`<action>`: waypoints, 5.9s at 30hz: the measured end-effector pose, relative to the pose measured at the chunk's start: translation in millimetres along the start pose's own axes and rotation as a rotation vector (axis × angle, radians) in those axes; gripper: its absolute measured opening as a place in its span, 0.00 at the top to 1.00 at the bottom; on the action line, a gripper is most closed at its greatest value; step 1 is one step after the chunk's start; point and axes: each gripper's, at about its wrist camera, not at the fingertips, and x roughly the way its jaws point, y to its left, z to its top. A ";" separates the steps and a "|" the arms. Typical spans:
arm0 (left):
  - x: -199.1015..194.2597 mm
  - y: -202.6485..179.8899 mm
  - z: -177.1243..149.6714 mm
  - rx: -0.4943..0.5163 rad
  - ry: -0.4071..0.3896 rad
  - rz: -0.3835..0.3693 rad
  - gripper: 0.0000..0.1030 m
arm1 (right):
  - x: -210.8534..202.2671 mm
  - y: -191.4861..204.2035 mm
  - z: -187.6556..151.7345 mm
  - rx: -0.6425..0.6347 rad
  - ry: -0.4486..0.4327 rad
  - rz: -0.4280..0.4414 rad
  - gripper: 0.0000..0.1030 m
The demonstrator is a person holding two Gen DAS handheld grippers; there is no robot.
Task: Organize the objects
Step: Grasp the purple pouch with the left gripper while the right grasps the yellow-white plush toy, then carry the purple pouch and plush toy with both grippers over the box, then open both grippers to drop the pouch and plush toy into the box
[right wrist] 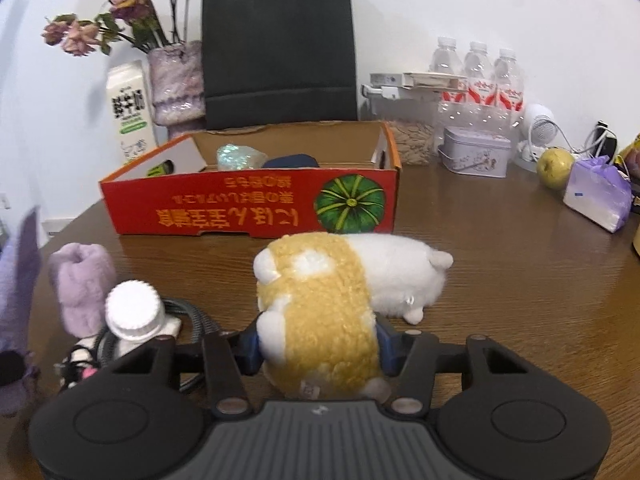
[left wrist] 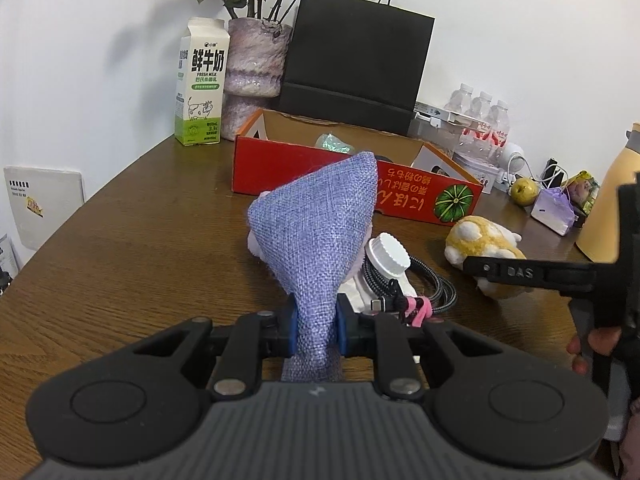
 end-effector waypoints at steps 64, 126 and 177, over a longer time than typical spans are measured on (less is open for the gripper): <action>-19.2 -34.2 25.8 0.053 -0.088 -0.013 0.88 | -84.5 10.8 -19.1 -0.110 -0.121 0.175 0.51; 161.3 -22.3 179.7 0.034 -0.129 0.064 0.88 | 72.3 20.2 140.9 -0.105 -0.217 0.184 0.51; 207.1 -9.8 197.1 0.036 -0.110 0.100 0.00 | 132.3 15.9 155.6 -0.111 -0.140 0.109 0.00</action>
